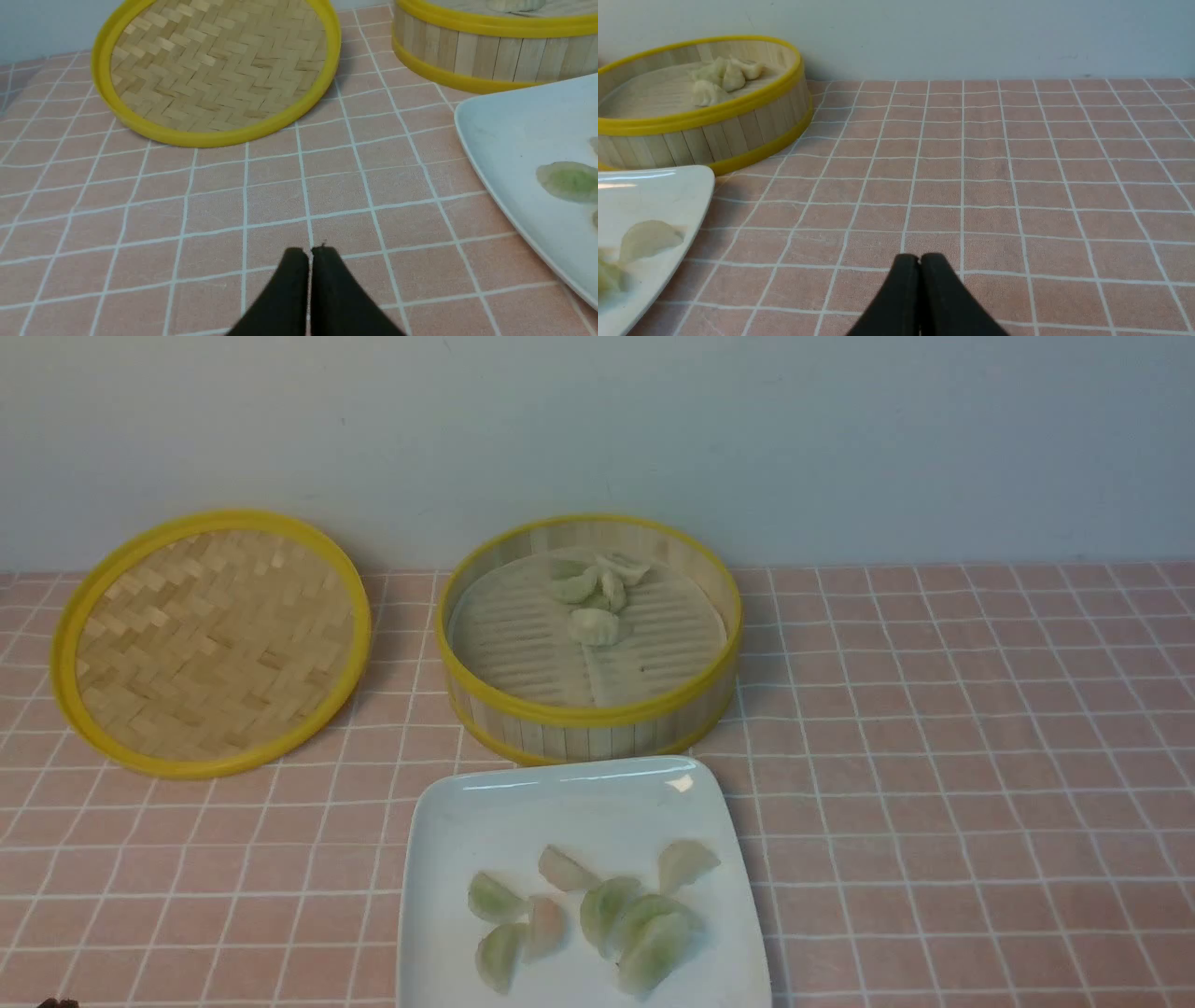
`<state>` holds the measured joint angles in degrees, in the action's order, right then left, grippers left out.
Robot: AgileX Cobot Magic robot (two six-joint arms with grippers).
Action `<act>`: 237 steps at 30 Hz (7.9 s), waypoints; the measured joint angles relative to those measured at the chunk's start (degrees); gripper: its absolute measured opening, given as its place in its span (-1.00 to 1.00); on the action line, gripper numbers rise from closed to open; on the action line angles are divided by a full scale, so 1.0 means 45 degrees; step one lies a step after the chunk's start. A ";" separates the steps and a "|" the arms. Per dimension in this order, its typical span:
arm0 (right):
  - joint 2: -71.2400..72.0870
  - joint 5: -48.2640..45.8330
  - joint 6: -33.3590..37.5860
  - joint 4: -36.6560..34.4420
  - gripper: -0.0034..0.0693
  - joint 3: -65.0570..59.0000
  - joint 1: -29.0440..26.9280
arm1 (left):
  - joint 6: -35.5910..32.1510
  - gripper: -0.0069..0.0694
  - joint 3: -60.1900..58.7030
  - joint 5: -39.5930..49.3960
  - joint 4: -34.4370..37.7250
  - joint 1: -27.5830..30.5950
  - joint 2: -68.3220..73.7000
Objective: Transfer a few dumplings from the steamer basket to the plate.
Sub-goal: Use the left arm to grab a dumpling from the steamer, then use the left arm to put the dumpling into the plate
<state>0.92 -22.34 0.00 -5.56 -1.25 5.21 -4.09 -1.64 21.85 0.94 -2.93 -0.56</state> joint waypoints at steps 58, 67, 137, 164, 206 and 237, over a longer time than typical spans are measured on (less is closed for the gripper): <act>0.0000 0.0000 0.0000 0.0000 -0.95 0.0000 0.0000 | -0.2399 -0.83 1.7388 0.9283 0.3396 -0.1753 1.7327; 0.0000 0.0000 0.0000 0.0000 -0.95 0.0000 0.0000 | -0.4613 -0.83 2.1556 0.8901 0.3786 -0.3964 2.1647; 0.0000 0.0000 0.0000 0.0000 -0.95 0.0000 0.0000 | -0.6800 0.13 3.0374 0.8341 0.3719 -0.3528 3.0439; 0.0000 0.0000 0.0000 -0.0010 -0.95 0.0000 0.0000 | -0.3034 0.13 1.8245 1.0379 0.4212 -0.3573 2.2127; 0.0000 0.0000 0.0000 -0.0010 -0.95 0.0000 0.0000 | -0.3204 -0.83 1.3888 0.5029 0.4477 -0.3847 1.0538; 0.0000 0.0000 0.0000 -0.0010 -0.95 0.0000 0.0000 | -0.3502 -0.83 0.5570 -0.0804 0.5254 -0.3847 0.2025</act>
<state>0.92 -22.34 0.00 -5.60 -1.25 5.21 -19.84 23.42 18.23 24.58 -20.24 8.55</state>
